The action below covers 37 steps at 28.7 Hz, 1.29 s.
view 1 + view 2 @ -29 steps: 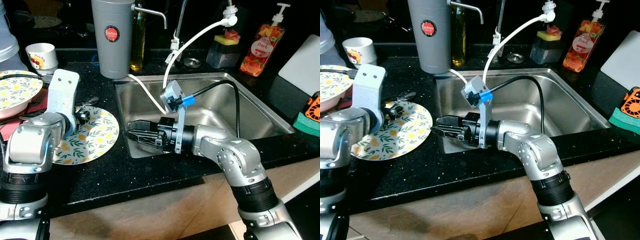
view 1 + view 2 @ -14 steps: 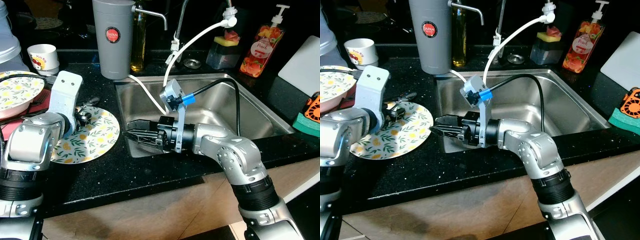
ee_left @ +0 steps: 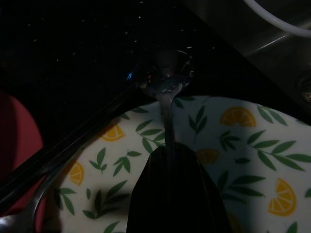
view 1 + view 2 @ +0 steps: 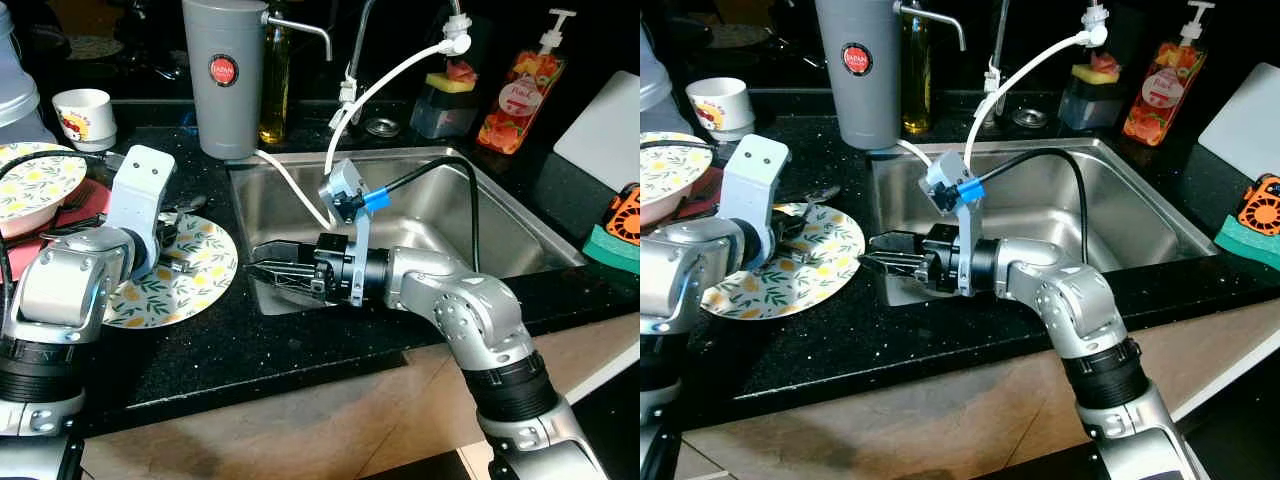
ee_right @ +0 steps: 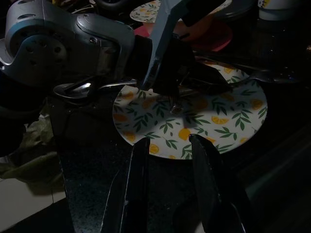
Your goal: Kitchen organization
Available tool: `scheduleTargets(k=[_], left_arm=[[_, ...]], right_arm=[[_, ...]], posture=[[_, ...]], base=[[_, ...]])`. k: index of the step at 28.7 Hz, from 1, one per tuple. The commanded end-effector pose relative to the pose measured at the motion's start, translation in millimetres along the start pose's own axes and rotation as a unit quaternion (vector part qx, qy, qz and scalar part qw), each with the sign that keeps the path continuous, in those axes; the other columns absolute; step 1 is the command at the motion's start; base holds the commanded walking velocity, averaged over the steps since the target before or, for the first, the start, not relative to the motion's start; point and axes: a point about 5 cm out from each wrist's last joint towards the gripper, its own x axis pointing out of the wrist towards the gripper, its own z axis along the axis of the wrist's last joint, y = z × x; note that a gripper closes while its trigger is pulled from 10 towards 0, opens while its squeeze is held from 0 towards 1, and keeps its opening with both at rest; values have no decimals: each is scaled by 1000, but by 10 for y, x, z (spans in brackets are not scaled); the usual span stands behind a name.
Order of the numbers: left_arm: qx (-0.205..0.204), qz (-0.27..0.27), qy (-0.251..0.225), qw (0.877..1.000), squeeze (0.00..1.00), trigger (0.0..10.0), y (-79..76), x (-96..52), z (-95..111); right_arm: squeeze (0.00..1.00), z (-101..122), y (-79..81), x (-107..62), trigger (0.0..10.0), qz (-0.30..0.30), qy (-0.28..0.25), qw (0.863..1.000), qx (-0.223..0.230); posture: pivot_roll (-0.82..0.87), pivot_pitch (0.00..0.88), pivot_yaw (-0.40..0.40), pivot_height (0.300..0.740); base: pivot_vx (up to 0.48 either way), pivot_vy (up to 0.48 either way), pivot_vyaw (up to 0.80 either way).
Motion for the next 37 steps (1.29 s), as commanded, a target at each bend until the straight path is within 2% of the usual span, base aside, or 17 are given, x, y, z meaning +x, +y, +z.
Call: scheduleTargets(k=[1,5,11,19,20,22,23,28,29,31,33,35,37], left_arm=[[1,-10,52,999,0,0,-22,51,-204],[2,-11,51,999,0,0,-25,52,-207],[-9,6,18,1000,0,0,4,37,-88],[-34,-8,-68,997,0,0,-40,-39,223],[-47,-17,-81,995,0,0,-54,-50,270],[-91,-76,-141,983,0,0,-148,-95,419],[-91,-76,-141,983,0,0,-148,-95,419],[-163,-142,-201,956,0,0,-242,-174,579],[-163,-142,-201,956,0,0,-242,-174,579],[-198,-178,-237,934,0,0,-272,-225,659],[-238,-237,-271,902,0,0,-329,-291,723],[-279,-321,-306,851,0,0,-426,-387,750],[-303,-369,-316,820,0,0,-487,-430,740]], right_arm=[[0,-9,24,-14,10000,2,4,1000,-9],[0,-29,22,-22,10000,0,7,1000,-9],[0,-50,-9,-40,10000,-16,6,1000,-4],[0,9,-107,-60,10000,-50,-10,999,-11],[0,21,-131,-64,10000,-60,-14,998,-13],[0,61,-211,-78,10000,-92,-28,995,-13],[0,61,-211,-78,10000,-92,-28,995,-13],[0,141,-310,-117,10000,-133,-54,990,-7],[0,141,-310,-117,10000,-133,-54,990,-7],[0,170,-349,-140,10000,-150,-67,986,-5],[0,212,-422,-172,10000,-186,-91,978,0],[0,272,-530,-216,10000,-235,-125,964,20],[0,320,-601,-253,10000,-264,-153,952,39]], posture=[[-20,103,-84,740],[-20,100,-83,740],[-19,94,-83,740],[-19,92,-85,740],[-18,92,-85,740],[-17,91,-85,740],[-17,91,-85,740],[-20,90,-81,740],[-20,90,-81,740],[-20,91,-82,740],[-20,90,-84,740],[-20,90,-84,740],[-26,95,-83,740]], base=[[0,0,0],[0,0,0],[0,0,0],[0,0,0],[0,0,0],[0,0,0],[0,0,0],[0,0,0],[0,0,0],[0,0,0],[0,0,0],[0,0,0],[0,0,0]])
